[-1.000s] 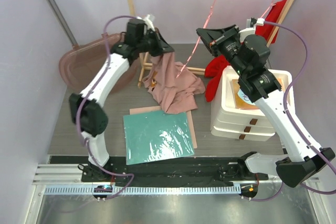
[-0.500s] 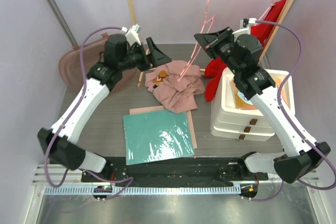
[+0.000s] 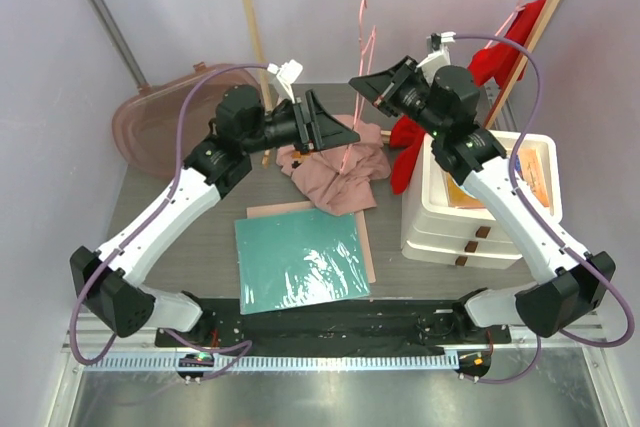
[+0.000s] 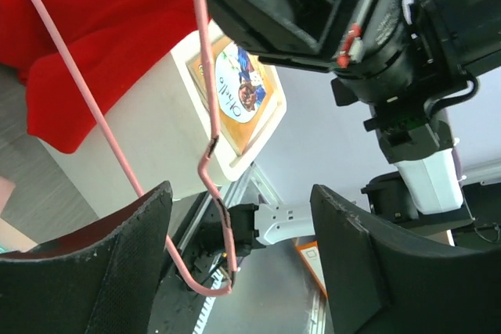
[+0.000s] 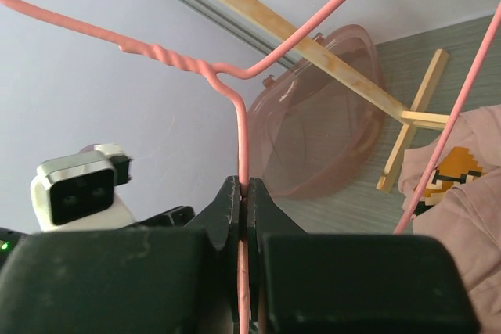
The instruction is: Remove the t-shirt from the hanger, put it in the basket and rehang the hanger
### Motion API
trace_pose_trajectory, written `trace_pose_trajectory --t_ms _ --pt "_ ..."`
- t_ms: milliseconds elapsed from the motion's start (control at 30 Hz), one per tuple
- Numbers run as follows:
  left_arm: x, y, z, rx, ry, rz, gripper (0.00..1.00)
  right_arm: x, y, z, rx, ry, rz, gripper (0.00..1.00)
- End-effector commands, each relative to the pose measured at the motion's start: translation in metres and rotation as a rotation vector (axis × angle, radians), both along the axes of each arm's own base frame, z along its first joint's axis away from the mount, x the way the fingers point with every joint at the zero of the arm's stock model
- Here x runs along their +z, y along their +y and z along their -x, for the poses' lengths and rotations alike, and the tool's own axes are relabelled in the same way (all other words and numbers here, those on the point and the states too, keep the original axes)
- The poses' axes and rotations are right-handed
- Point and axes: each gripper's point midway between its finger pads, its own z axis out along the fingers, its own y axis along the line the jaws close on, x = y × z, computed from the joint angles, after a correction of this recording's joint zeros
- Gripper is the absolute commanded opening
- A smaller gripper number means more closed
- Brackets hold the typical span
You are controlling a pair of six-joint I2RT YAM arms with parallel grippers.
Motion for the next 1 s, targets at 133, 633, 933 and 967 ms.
trace_pose_trajectory --t_ms 133,633,933,967 --pt "0.004 -0.021 0.002 -0.028 -0.003 0.026 0.42 0.042 0.002 0.024 0.071 -0.15 -0.055 0.01" --pt "0.013 -0.017 -0.019 0.071 0.03 -0.06 0.0 -0.001 0.009 0.055 0.159 -0.066 0.048 0.47" --pt "-0.002 -0.006 -0.022 0.128 0.03 -0.137 0.0 -0.011 0.022 0.064 0.185 -0.063 0.088 0.33" --pt "-0.003 -0.005 -0.021 0.132 0.031 -0.143 0.0 -0.01 0.025 0.065 0.186 -0.064 0.089 0.32"
